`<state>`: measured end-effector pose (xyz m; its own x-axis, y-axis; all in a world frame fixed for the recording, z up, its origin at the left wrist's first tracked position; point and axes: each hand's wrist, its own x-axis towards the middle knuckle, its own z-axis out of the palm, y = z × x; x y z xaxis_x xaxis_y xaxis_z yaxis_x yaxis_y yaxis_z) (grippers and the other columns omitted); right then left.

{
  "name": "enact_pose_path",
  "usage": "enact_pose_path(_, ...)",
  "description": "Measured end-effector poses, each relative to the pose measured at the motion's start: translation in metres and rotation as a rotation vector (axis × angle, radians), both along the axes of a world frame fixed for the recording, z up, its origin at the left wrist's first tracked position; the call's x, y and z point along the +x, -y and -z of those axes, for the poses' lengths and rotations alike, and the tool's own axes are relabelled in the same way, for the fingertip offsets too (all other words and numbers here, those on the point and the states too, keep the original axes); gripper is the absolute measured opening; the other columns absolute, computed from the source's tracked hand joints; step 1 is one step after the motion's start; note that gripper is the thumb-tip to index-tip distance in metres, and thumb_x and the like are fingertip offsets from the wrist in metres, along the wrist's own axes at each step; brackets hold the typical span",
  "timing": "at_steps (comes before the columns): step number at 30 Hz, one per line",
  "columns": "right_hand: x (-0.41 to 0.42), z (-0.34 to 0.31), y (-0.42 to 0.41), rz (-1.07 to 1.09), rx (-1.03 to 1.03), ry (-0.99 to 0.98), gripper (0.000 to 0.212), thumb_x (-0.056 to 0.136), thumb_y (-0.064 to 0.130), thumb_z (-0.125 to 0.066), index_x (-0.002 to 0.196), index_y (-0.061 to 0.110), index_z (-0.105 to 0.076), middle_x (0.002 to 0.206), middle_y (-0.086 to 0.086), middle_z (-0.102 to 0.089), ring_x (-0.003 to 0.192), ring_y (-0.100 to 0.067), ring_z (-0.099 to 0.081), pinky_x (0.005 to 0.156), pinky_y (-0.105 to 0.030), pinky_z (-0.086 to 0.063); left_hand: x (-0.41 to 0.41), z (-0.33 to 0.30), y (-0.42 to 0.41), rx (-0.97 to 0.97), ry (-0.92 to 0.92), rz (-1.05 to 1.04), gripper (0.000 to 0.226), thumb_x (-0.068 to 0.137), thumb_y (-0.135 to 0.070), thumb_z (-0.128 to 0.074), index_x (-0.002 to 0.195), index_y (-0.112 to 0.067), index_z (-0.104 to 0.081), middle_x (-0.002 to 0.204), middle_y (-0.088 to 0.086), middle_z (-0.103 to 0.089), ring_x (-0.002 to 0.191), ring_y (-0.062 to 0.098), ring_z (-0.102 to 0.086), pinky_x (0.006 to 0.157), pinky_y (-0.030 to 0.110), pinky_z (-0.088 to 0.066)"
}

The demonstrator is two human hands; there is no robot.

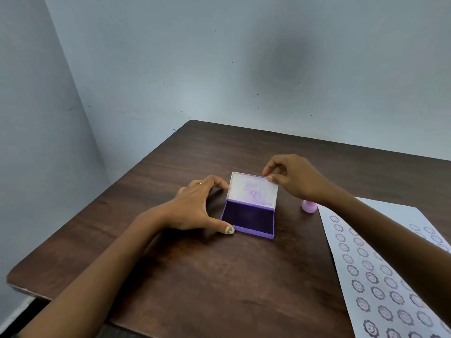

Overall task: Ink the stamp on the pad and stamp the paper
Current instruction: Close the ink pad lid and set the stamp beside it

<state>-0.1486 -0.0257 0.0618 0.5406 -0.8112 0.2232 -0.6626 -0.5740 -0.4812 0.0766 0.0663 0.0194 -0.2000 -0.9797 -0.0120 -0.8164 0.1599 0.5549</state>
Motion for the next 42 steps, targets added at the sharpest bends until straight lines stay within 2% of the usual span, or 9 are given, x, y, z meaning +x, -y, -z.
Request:
enact_pose_path(5, -0.006, -0.013, -0.022, -0.048, -0.048, 0.072, 0.012, 0.083, 0.011, -0.062, 0.087, 0.022, -0.067, 0.082, 0.008, -0.067, 0.075, 0.002, -0.060, 0.064, 0.001, -0.040, 0.000, 0.001, 0.002, 0.013, 0.010, -0.019, 0.106, 0.055, -0.066, -0.074, 0.140, -0.037, -0.018, 0.147, -0.013, -0.036, 0.135, 0.011, -0.028, 0.111, 0.038, -0.020)
enact_pose_path(10, -0.011, -0.012, -0.055, -0.094, -0.158, 0.045, 0.014, 0.083, 0.010, -0.061, 0.093, 0.016, -0.069, 0.089, 0.004, -0.068, 0.077, -0.006, -0.060, 0.066, -0.004, -0.043, -0.002, -0.001, 0.000, 0.032, 0.079, -0.001, 0.094, 0.057, -0.070, -0.066, 0.138, -0.039, -0.028, 0.149, -0.010, -0.032, 0.137, 0.013, -0.020, 0.106, 0.035, -0.018)
enact_pose_path(13, -0.014, -0.004, -0.073, -0.140, -0.235, 0.015, 0.017, 0.084, 0.008, -0.060, 0.098, 0.013, -0.068, 0.092, -0.003, -0.070, 0.082, -0.013, -0.061, 0.071, -0.019, -0.048, -0.002, -0.002, 0.000, 0.015, 0.119, 0.017, 0.089, 0.058, -0.070, -0.061, 0.135, -0.036, -0.035, 0.150, -0.011, -0.030, 0.138, 0.013, -0.018, 0.106, 0.035, -0.016)
enact_pose_path(17, -0.014, 0.015, -0.094, -0.175, -0.303, -0.083, 0.021, 0.084, 0.004, -0.058, 0.102, 0.011, -0.067, 0.097, -0.006, -0.069, 0.089, -0.020, -0.060, 0.075, -0.031, -0.050, -0.001, 0.000, 0.000, -0.001, 0.084, 0.040, 0.067, 0.065, -0.062, -0.071, 0.124, -0.048, -0.044, 0.148, -0.014, -0.031, 0.138, 0.014, -0.017, 0.104, 0.037, -0.013)
enact_pose_path(21, -0.017, 0.027, -0.108, -0.215, -0.396, -0.170, 0.024, 0.075, 0.001, -0.066, 0.097, 0.010, -0.068, 0.089, -0.008, -0.069, 0.079, -0.022, -0.063, 0.061, -0.032, -0.054, -0.001, 0.002, -0.001, -0.023, 0.085, 0.028, 0.064, 0.068, -0.059, -0.073, 0.123, -0.048, -0.044, 0.147, -0.015, -0.032, 0.137, 0.014, -0.019, 0.102, 0.035, -0.013)
enact_pose_path(27, -0.020, 0.033, -0.109, -0.211, -0.400, -0.184, 0.020, 0.078, 0.007, -0.063, 0.096, 0.010, -0.069, 0.089, -0.008, -0.071, 0.079, -0.021, -0.064, 0.061, -0.032, -0.056, -0.004, -0.001, -0.004, -0.018, 0.080, 0.018, 0.064, 0.068, -0.059, -0.073, 0.124, -0.046, -0.045, 0.146, -0.015, -0.034, 0.137, 0.014, -0.020, 0.107, 0.039, -0.014)
enact_pose_path(31, -0.021, 0.036, -0.109, -0.169, -0.369, -0.117, 0.018, 0.083, 0.017, -0.061, 0.099, 0.012, -0.068, 0.096, -0.004, -0.069, 0.087, -0.018, -0.061, 0.072, -0.029, -0.051, -0.005, -0.003, -0.005, -0.014, 0.090, 0.020, 0.064, 0.069, -0.059, -0.072, 0.124, -0.045, -0.045, 0.146, -0.015, -0.035, 0.138, 0.015, -0.020, 0.109, 0.041, -0.015)
enact_pose_path(36, -0.025, 0.046, -0.103, -0.078, -0.278, -0.102, 0.040, 0.087, 0.036, -0.054, 0.123, 0.019, -0.054, 0.129, 0.002, -0.056, 0.117, -0.011, -0.047, 0.093, -0.018, -0.032, -0.004, -0.002, -0.004, -0.018, 0.092, 0.017, 0.064, 0.068, -0.061, -0.072, 0.124, -0.047, -0.044, 0.145, -0.016, -0.035, 0.137, 0.014, -0.021, 0.108, 0.040, -0.016)
enact_pose_path(42, -0.022, 0.045, -0.105, -0.068, -0.285, -0.149, 0.032, 0.088, 0.022, -0.055, 0.118, 0.013, -0.059, 0.125, -0.007, -0.062, 0.116, -0.022, -0.054, 0.096, -0.035, -0.043, -0.011, -0.001, -0.008, -0.058, 0.066, 0.042, 0.075, 0.066, -0.063, -0.068, 0.132, -0.043, -0.039, 0.147, -0.016, -0.034, 0.137, 0.012, -0.022, 0.110, 0.038, -0.015)
